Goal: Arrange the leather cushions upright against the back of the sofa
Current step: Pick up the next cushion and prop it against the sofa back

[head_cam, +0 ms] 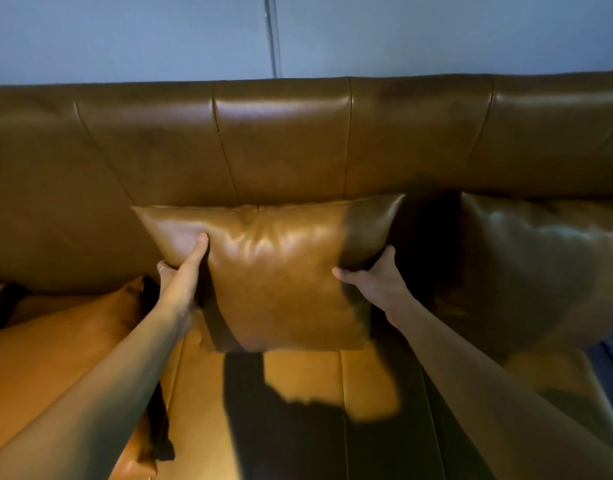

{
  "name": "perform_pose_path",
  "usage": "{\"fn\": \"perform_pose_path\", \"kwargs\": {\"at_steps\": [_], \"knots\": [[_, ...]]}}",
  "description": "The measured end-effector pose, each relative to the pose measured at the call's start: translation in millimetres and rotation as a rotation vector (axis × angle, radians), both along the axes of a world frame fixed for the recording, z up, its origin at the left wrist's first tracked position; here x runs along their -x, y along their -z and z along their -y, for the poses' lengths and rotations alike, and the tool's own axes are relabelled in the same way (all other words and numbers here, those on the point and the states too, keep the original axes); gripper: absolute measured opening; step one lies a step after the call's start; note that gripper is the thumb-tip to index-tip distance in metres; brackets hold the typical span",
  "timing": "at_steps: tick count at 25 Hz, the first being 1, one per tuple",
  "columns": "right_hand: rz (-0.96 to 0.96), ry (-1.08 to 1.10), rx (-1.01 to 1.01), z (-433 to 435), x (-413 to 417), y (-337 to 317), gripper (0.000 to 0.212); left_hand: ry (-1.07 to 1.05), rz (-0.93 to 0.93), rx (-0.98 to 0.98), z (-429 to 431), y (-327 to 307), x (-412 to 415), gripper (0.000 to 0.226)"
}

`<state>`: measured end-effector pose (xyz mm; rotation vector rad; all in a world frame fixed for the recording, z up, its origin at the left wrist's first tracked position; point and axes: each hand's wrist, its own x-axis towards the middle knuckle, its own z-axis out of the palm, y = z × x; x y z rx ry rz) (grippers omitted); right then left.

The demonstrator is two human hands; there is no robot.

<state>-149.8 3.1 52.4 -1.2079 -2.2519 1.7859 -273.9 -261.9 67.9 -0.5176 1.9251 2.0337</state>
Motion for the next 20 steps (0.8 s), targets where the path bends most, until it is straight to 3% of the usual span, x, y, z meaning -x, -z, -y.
{"fn": "perform_pose_path", "kwargs": {"at_steps": [5, 10, 15, 17, 20], "knots": [[0.058, -0.087, -0.195, -1, 0, 5, 0.098, -0.045, 0.052, -0.036, -2, 4, 5, 0.101], [0.024, -0.080, -0.207, -1, 2, 11, 0.095, -0.091, 0.046, -0.058, -10, 8, 5, 0.091], [0.049, -0.095, -0.208, 1, 2, 5, 0.094, -0.109, 0.024, -0.005, -9, 12, 10, 0.102], [0.173, -0.150, -0.309, 7, -2, 0, 0.089, -0.101, 0.038, 0.041, -7, 10, 11, 0.105], [0.430, -0.253, -0.666, 21, -6, -17, 0.074, -0.071, 0.070, 0.119, 3, -1, 11, 0.108]]}}
